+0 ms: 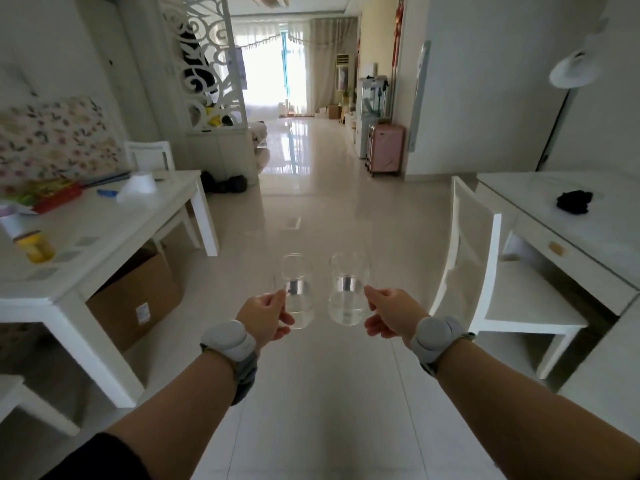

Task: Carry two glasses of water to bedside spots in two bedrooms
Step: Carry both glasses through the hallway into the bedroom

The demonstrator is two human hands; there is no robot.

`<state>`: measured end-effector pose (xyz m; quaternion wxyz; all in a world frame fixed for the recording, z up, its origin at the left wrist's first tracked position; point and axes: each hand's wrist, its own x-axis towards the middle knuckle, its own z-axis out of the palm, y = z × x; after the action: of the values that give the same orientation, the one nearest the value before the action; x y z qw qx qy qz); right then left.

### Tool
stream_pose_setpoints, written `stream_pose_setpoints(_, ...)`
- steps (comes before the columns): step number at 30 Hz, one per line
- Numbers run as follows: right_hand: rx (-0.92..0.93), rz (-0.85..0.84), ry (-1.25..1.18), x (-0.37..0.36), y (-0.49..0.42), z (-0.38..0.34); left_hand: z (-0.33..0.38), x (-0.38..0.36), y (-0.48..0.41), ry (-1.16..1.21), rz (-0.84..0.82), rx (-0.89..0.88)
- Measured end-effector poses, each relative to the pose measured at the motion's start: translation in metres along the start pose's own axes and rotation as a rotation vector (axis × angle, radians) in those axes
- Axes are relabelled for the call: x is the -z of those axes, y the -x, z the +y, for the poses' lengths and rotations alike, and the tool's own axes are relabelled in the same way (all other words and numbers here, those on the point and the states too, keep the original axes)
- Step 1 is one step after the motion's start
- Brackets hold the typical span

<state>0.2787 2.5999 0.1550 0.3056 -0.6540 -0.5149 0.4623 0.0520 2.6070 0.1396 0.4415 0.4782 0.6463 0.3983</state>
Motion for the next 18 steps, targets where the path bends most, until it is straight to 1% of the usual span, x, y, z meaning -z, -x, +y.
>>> stream_pose_setpoints(2, 0.020, -0.014, 0.033, 0.016, -0.041, -0.010, 0.016, -0.015, -0.033, 0.017, 0.011, 0.004)
stream_pose_setpoints(3, 0.024, -0.010, 0.038, 0.019, -0.048, -0.012, 0.021, -0.016, -0.038, 0.026, 0.013, 0.007)
stream_pose_setpoints(8, 0.024, -0.039, 0.031, 0.041, -0.133, -0.032, 0.044, -0.036, -0.110, 0.102, 0.052, 0.050)
stream_pose_setpoints(14, -0.014, -0.043, 0.014, 0.042, -0.234, -0.051, 0.053, -0.047, -0.212, 0.096, 0.048, 0.055)
stream_pose_setpoints(18, -0.012, -0.009, 0.009, 0.040, -0.305, -0.069, 0.063, -0.053, -0.295, 0.093, 0.008, 0.025)
